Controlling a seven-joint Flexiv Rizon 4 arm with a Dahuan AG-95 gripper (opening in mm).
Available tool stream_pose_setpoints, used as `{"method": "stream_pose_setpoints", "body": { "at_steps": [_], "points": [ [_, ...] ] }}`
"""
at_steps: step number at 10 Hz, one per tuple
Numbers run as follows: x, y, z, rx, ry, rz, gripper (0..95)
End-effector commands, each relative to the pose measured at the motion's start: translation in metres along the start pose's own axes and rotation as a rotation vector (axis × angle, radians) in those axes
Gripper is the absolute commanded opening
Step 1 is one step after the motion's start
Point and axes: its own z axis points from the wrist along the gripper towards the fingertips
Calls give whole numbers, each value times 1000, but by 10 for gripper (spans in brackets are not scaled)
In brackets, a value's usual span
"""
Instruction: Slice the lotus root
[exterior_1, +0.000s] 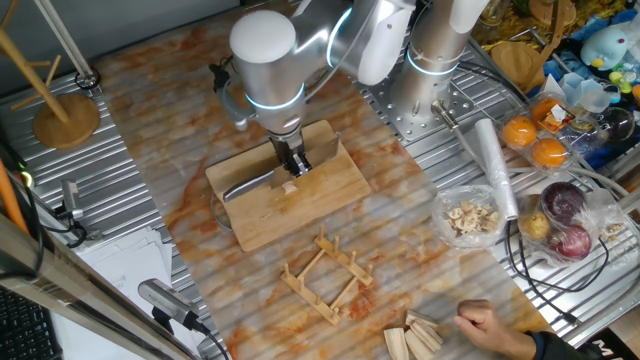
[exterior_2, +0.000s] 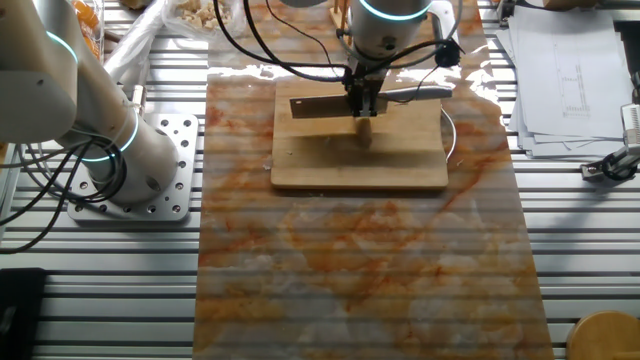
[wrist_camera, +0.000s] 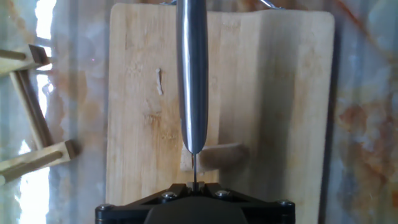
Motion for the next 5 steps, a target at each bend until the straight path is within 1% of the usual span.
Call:
{"method": "stream_pose_setpoints", "body": {
  "at_steps": [1, 3, 4, 5],
  "points": [
    [2, -1, -2, 22, 30, -40, 0],
    [6, -12, -2, 19, 24, -49, 0],
    [7, -20, -1, 13, 24, -52, 0],
    [8, -21, -1, 5, 22, -43, 0]
  ]
}}
